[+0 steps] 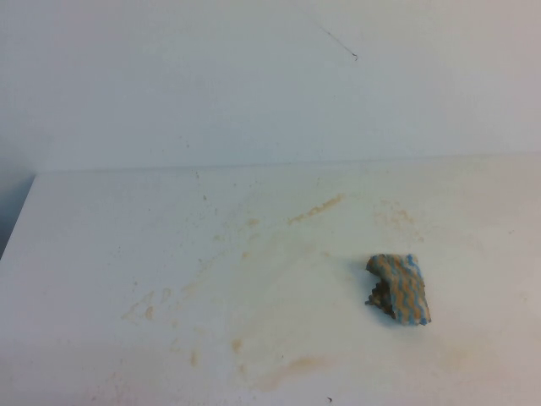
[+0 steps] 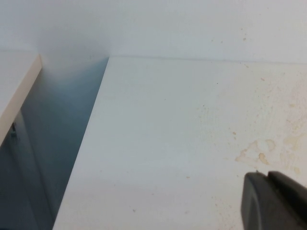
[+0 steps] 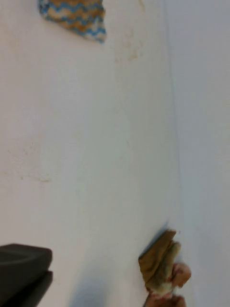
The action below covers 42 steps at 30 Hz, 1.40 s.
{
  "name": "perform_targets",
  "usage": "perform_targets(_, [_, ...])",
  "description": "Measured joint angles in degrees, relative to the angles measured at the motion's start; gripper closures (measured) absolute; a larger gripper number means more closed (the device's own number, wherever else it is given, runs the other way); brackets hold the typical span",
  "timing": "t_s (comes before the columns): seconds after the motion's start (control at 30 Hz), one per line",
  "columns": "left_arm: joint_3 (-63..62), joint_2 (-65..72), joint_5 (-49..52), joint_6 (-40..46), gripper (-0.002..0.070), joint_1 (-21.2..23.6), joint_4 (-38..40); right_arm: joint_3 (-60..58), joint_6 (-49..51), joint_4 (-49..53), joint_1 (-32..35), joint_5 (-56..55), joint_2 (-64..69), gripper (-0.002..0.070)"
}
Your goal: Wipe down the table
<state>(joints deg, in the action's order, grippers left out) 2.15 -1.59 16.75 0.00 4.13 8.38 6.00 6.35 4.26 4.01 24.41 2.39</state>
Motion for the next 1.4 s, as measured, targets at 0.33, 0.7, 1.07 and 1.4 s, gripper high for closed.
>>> perform_targets(0.33, [0.00, 0.00, 0.00, 0.00, 0.0675, 0.00, 0.11, -5.05, 18.90, 17.57, 0.16, -1.77, -2.71, 0.0678])
perform_targets(0.7, [0.00, 0.00, 0.03, 0.00, 0.0675, 0.00, 0.09, -7.56, 7.66, 13.36, -0.88, -3.44, -3.00, 0.0678])
perform_targets(1.07, [0.00, 0.00, 0.03, 0.00, 0.0675, 0.00, -0.01, -7.46, -7.51, 2.16, -5.42, -2.99, -3.00, 0.0678])
perform_targets(1.4, [0.00, 0.00, 0.03, 0.00, 0.0675, 0.00, 0.10, -7.38, -7.94, 1.37, -5.42, -2.94, -3.00, 0.0678])
